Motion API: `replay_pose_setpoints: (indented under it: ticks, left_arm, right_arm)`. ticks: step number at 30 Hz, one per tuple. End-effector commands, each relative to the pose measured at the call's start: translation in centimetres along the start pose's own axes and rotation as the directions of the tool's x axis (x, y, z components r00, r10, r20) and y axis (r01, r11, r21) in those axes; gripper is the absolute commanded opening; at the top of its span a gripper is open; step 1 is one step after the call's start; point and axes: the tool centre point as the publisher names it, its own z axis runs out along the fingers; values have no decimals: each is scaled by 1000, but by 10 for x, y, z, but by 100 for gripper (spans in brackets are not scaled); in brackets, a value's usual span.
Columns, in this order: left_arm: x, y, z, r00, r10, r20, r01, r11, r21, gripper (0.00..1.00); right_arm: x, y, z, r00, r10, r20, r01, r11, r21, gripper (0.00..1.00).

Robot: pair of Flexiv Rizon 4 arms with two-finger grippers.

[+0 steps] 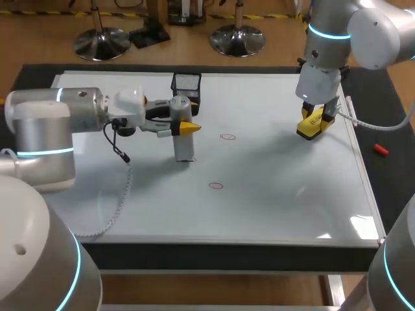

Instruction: Pick up the inspection probe, press it on each red-marked spot on the whiteboard one by one, put down the probe, pick up the eraser, and wipe off all the red marks.

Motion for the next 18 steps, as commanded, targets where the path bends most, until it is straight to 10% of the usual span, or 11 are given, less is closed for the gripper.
replay_pose_setpoints:
  ticks: [1, 18]
  left_arm:
    - [-5, 4, 4, 1000, 1, -11, 0, 1000, 6, 0]
    - [-10, 15, 10, 1000, -10, -23, 10, 1000, -4, 0]
  right_arm:
    - [-1, -1, -1, 1000, -1, -4, 1, 1000, 2, 0]
    - [-1, -1, -1, 1000, -1, -4, 1, 1000, 2, 0]
